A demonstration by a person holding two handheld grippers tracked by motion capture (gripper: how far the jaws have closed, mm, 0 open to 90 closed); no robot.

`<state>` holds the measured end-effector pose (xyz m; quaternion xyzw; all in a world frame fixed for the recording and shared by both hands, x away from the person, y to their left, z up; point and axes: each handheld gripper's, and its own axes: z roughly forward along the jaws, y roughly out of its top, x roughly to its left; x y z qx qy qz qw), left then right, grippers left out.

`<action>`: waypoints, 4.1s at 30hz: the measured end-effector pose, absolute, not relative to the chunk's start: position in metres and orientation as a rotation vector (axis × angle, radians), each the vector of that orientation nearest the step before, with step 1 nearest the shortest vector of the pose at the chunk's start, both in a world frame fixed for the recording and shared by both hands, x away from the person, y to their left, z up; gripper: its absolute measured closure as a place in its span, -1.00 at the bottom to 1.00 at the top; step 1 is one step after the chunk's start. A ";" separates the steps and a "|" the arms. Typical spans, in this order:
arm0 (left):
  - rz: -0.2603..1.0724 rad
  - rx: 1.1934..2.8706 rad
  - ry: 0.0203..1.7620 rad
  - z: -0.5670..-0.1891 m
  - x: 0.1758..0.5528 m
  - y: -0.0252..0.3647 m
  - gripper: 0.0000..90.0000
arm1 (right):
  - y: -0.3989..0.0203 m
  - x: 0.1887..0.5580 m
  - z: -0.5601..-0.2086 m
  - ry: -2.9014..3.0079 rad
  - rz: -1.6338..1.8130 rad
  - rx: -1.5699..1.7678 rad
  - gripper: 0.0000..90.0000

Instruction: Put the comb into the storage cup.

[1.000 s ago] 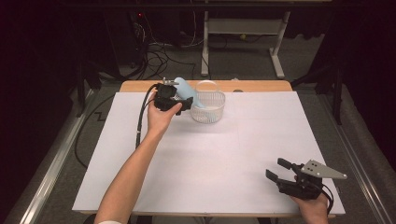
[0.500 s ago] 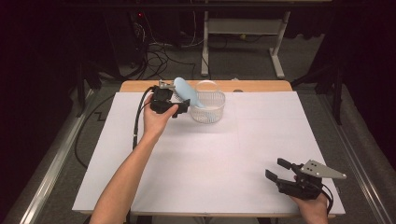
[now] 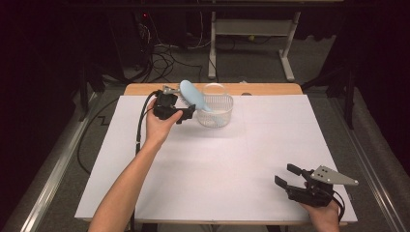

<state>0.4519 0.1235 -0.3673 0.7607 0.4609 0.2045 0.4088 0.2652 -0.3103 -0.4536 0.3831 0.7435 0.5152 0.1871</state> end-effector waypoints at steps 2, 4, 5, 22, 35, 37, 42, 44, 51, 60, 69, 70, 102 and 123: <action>0.522 1.921 1.160 -0.367 0.451 0.124 -0.59 | -0.310 0.265 -0.454 2.092 1.451 1.079 -0.30; 0.530 1.924 1.159 -0.367 0.450 0.125 -0.59 | -0.310 0.265 -0.454 2.092 1.451 1.079 -0.30; 0.531 1.924 1.158 -0.367 0.449 0.126 -0.59 | -0.311 0.265 -0.454 2.092 1.451 1.079 -0.30; 0.530 1.910 1.130 -0.364 0.435 0.133 -0.58 | -0.311 0.265 -0.453 2.086 1.449 1.076 -0.30; 0.530 1.908 1.104 -0.362 0.422 0.136 -0.57 | -0.311 0.265 -0.453 2.087 1.451 1.079 -0.30; 0.537 1.913 1.095 -0.362 0.421 0.135 -0.57 | -0.311 0.265 -0.453 2.087 1.450 1.077 -0.30; 0.540 1.919 1.080 -0.360 0.417 0.134 -0.57 | -0.311 0.265 -0.453 2.087 1.450 1.079 -0.30; 0.543 1.912 1.076 -0.360 0.415 0.133 -0.57 | -0.311 0.265 -0.453 2.087 1.450 1.079 -0.30; 0.538 1.910 1.064 -0.361 0.409 0.133 -0.57 | -0.310 0.265 -0.453 2.089 1.448 1.074 -0.30; 0.537 1.903 1.065 -0.363 0.405 0.138 -0.57 | -0.311 0.265 -0.453 2.085 1.450 1.085 -0.30; 0.532 1.896 1.062 -0.366 0.398 0.142 -0.57 | -0.311 0.265 -0.453 2.086 1.448 1.085 -0.30; 0.531 1.899 1.059 -0.366 0.398 0.142 -0.57 | -0.311 0.265 -0.453 2.086 1.447 1.084 -0.30; 0.550 1.910 1.022 -0.368 0.381 0.143 -0.57 | -0.311 0.265 -0.454 2.087 1.447 1.088 -0.30; 0.537 1.915 1.015 -0.373 0.372 0.146 -0.57 | -0.310 0.265 -0.454 2.089 1.447 1.089 -0.30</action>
